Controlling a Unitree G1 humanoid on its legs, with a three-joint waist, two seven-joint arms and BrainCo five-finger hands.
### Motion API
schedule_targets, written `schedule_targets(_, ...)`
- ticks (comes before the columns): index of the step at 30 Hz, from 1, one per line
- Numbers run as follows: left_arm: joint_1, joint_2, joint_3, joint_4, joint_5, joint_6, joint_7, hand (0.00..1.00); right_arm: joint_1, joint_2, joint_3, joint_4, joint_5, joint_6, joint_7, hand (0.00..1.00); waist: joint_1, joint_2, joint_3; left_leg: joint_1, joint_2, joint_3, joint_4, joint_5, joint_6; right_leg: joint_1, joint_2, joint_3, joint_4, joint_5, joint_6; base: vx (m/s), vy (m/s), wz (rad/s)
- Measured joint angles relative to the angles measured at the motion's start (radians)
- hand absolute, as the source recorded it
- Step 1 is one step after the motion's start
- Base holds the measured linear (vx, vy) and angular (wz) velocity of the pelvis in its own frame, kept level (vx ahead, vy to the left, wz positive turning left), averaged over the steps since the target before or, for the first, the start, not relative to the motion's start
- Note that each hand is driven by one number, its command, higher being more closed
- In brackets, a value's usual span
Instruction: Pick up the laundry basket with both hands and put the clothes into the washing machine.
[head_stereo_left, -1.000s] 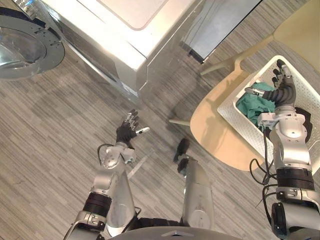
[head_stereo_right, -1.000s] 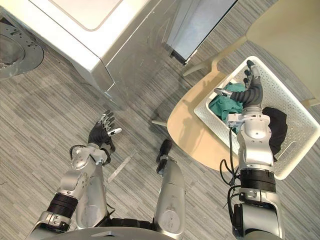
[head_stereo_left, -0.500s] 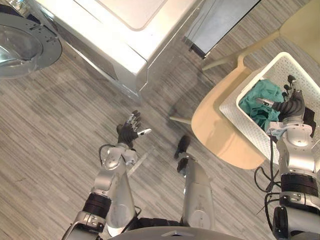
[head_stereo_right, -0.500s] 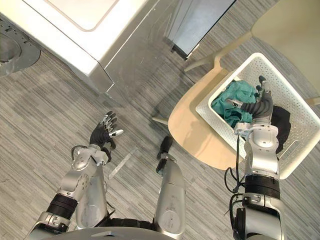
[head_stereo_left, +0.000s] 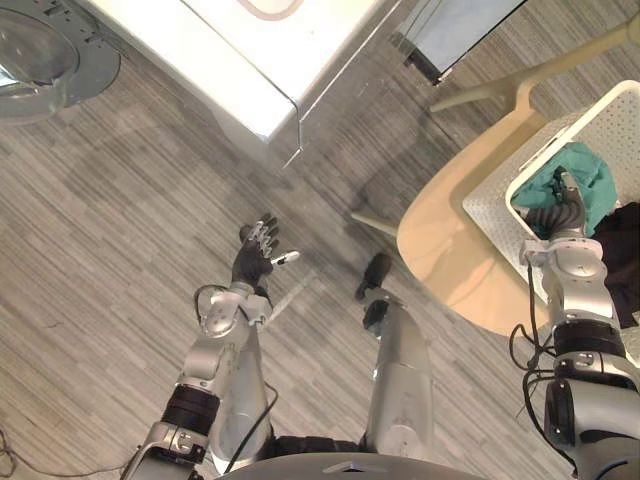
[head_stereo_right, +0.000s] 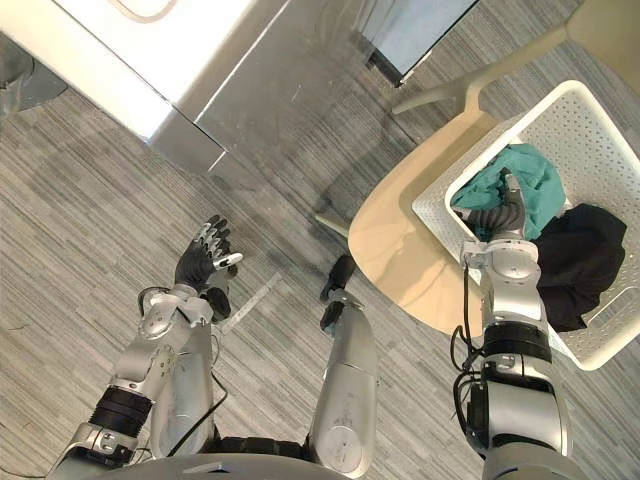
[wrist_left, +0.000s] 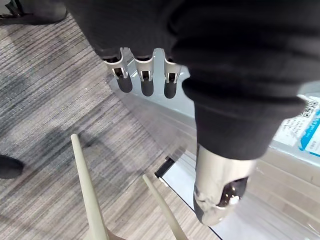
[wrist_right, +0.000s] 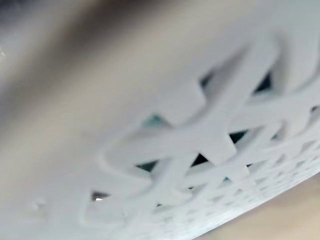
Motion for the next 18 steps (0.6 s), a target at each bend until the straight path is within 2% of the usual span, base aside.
schedule_targets(8,-0.011,-0.007,-0.001,-0.002,-0.095,-0.026,0.02,0.0,-0.126,-0.112,0.105,0.114,-0.042,-0.001,-0.013,0.0,-0.009,0.0,0.0,-0.036,-0.03,0.001,-0.042,0.03,-0.005,-0.082,-0.038,0.009,0.067,-0.034,-0.004,-0.06,-0.048,0.1)
schedule_targets(9,-0.013,-0.012,-0.001,-0.002,-0.098,-0.029,0.021,0.0,-0.141,-0.125,0.124,0.137,-0.053,-0.001,-0.012,1.0,-0.01,0.001,0.0,-0.036,-0.038,-0.001,-0.048,0.038,-0.005,-0.09,-0.044,0.009,0.079,-0.04,-0.006,-0.04,-0.042,0.16)
schedule_targets(14,-0.02,-0.044,-0.001,-0.001,-0.114,-0.031,0.023,0.0,-0.203,-0.155,0.184,0.249,-0.077,0.001,-0.011,1.0,-0.009,0.002,-0.001,-0.048,-0.042,-0.021,-0.047,0.044,-0.011,-0.099,-0.051,0.002,0.11,-0.052,-0.01,-0.04,-0.047,0.1)
schedule_targets(18,-0.022,-0.072,0.0,-0.001,-0.116,-0.031,0.024,0.0,-0.204,-0.154,0.184,0.271,-0.068,0.002,-0.014,1.0,-0.002,0.003,-0.002,-0.048,-0.043,-0.025,-0.046,0.044,-0.012,-0.098,-0.056,-0.001,0.122,-0.055,-0.01,-0.04,-0.04,0.07)
